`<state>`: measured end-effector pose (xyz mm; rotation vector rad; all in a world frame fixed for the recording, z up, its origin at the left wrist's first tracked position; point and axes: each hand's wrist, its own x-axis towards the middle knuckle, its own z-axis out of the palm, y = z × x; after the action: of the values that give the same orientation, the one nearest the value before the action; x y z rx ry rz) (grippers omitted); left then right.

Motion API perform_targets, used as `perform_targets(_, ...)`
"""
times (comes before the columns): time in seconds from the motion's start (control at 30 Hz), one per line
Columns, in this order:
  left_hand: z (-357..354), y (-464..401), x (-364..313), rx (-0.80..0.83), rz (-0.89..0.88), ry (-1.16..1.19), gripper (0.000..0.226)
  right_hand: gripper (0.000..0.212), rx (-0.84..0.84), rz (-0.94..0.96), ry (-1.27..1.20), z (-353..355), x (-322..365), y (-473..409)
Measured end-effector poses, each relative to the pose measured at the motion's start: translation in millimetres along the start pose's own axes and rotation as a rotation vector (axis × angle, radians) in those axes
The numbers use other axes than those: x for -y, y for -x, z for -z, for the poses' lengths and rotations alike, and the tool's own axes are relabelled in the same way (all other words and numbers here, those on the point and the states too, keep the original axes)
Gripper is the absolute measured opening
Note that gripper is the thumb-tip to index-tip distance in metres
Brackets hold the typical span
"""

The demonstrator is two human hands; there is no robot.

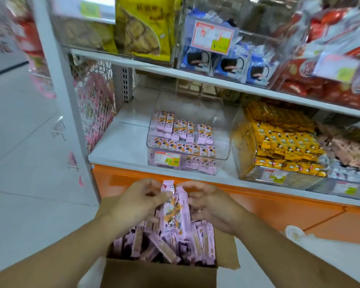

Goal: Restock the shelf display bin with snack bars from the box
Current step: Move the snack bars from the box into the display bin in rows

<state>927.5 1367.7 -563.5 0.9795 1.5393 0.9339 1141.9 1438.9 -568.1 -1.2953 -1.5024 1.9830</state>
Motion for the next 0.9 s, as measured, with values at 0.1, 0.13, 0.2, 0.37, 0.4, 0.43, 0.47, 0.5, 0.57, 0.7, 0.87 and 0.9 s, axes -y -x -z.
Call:
perform_targets(0.1, 4, 12, -37, 0.052, -0.010, 0.080, 0.034, 0.027, -0.025, 0.089, -0.040, -13, 30, 23)
perform_targets(0.13, 5, 16, -48, 0.063, -0.020, 0.093, 0.033, 0.030, -0.042, 0.128, -0.023, -18, 37, 30)
perform_targets(0.2, 8, 23, -65, 0.079, -0.051, 0.110, 0.032, 0.034, -0.095, 0.194, -0.016, -26, 50, 41)
perform_targets(0.37, 15, 35, -81, 0.112, -0.061, 0.118, 0.042, 0.023, -0.170, 0.250, -0.130, -27, 66, 52)
perform_targets(0.4, 16, 35, -82, 0.111, -0.055, 0.119, 0.042, 0.023, -0.187, 0.257, -0.117, -26, 69, 52)
perform_targets(0.43, 16, 33, -83, 0.103, -0.048, 0.124, 0.042, 0.023, -0.202, 0.272, -0.098, -25, 72, 51)
perform_targets(0.47, 17, 32, -84, 0.095, -0.037, 0.133, 0.043, 0.025, -0.212, 0.290, -0.081, -23, 75, 49)
perform_targets(0.5, 18, 30, -85, 0.092, -0.025, 0.148, 0.043, 0.026, -0.220, 0.304, -0.065, -21, 77, 48)
perform_targets(0.57, 23, 27, -86, 0.100, -0.011, 0.164, 0.041, 0.027, -0.246, 0.323, -0.031, -15, 81, 46)
perform_targets(0.7, 32, 18, -85, 0.073, -0.023, 0.154, 0.030, 0.020, -0.320, 0.389, -0.042, -1, 90, 43)
perform_targets(0.87, 42, 13, -89, 0.088, -0.028, 0.260, 0.013, 0.019, -0.377, 0.428, -0.296, 2, 90, 44)
perform_targets(0.9, 42, 13, -89, 0.099, -0.026, 0.296, 0.016, 0.021, -0.360, 0.414, -0.304, -3, 86, 44)
